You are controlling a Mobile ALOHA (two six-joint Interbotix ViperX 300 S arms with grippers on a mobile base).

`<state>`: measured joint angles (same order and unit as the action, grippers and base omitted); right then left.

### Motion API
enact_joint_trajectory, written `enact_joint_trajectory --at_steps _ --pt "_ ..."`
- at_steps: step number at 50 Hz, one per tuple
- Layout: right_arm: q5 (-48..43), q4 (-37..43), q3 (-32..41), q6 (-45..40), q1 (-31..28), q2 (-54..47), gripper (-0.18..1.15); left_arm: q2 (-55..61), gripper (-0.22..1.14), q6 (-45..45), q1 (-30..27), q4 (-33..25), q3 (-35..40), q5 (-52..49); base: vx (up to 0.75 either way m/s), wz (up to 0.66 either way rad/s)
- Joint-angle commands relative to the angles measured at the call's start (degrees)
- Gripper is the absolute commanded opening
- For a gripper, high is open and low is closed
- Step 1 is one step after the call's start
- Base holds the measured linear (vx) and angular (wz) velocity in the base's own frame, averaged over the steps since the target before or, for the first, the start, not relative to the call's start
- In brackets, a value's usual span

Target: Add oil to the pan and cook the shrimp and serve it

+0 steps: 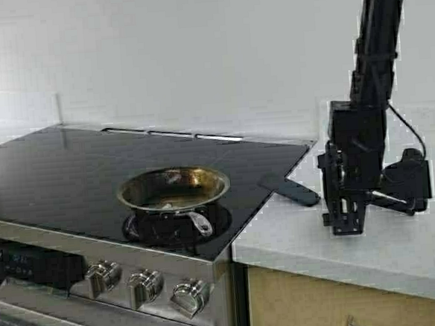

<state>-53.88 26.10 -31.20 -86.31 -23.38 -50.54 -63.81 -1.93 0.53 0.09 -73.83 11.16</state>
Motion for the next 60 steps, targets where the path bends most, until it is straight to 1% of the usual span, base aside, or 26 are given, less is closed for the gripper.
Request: enact_joint_trajectory --at_steps 1,23,31,51,57,60 --pt "0.35 0.53 2.37 0.26 0.35 0.09 1.02 0.26 0.03 -0.18 0.00 -0.09 0.79 0.26 0.00 0.00" --pt "4.66 0.53 6.15 2.46 3.52 -0.62 1.02 -0.18 0.03 -0.18 0.00 0.00 0.79 -0.09 0.00 0.00" --pt "5.98 0.26 8.53 2.99 5.01 -1.93 1.02 -0.18 0.03 -0.18 0.00 0.00 0.79 -0.09 0.00 0.00" --pt "9.23 -0.70 14.59 3.16 5.54 -4.39 1.02 -0.26 0.03 -0.18 -0.09 -0.09 0.70 -0.18 0.00 0.00" --pt "9.32 -0.88 14.50 2.46 5.54 -4.39 0.99 -0.26 0.03 -0.18 0.00 0.00 0.70 -0.18 0.00 0.00" --pt "10.20 -0.88 13.71 1.14 5.54 -4.04 0.92 -0.18 0.03 -0.18 0.00 -0.09 0.70 -0.18 0.00 0.00"
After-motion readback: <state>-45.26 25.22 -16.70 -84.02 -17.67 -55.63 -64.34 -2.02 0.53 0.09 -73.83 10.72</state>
